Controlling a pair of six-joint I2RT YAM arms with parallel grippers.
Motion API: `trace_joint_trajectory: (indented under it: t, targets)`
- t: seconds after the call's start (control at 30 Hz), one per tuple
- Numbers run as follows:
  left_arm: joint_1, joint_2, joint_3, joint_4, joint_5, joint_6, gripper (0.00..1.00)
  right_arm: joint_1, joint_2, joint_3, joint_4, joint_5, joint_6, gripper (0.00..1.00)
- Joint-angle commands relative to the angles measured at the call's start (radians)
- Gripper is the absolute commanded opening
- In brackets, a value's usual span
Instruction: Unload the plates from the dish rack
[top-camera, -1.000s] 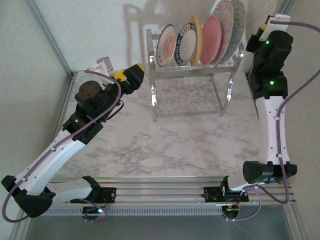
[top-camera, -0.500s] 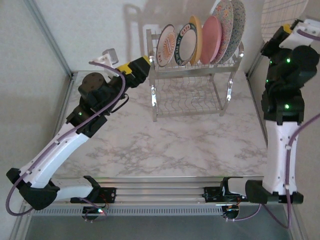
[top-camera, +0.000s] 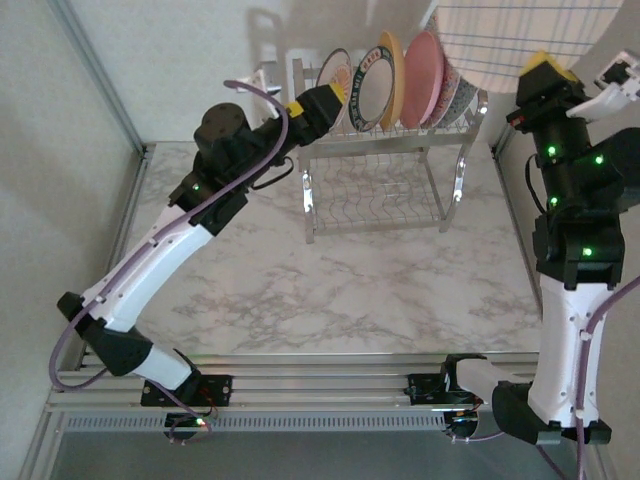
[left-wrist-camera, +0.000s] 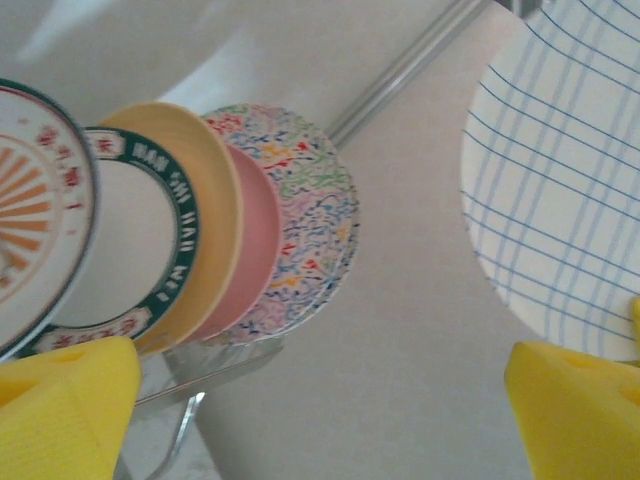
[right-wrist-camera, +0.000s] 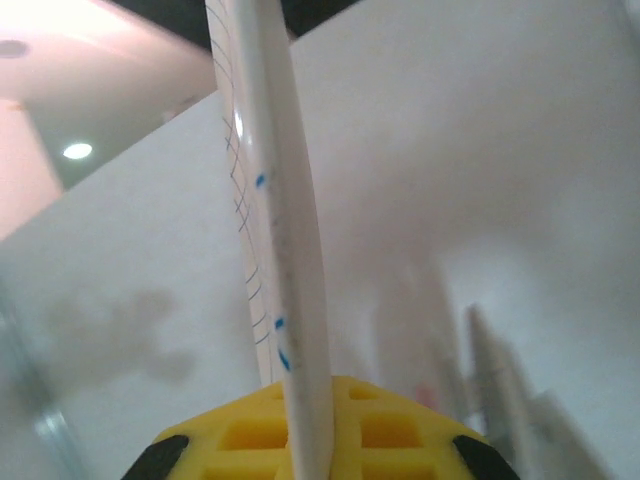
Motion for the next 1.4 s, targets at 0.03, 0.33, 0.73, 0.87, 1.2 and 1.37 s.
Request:
trace_joint_trajectory:
  t: [0.03,0.33,0.73,0.87,1.2,1.37]
  targets:
    - [-0.009,0.056,0.123,0.033,0.112,-0.042,0.92,-0.002,0.042,0.016,0.092,-0.228,0.252,0.0]
    - [0.004,0.157,0.239,0.012,0.125,-0.104,0.86,0.012,0.138,0.082,0.058,-0.397,0.406,0.0]
    - [0.028,0.215,0.282,0.044,0.161,-0.193,0.61,0.102,0.22,0.138,-0.033,-0.474,0.421,0.0]
    - [0.027,0.213,0.281,0.042,0.156,-0.196,0.27,0.105,0.228,0.14,-0.045,-0.471,0.413,0.0]
    - [0.046,0.199,0.271,0.058,0.169,-0.235,0.0,0.113,0.243,0.139,-0.055,-0.474,0.397,0.0]
    - [0.122,0.158,0.26,0.144,0.207,-0.332,0.0,0.135,0.232,0.143,-0.087,-0.452,0.283,0.56]
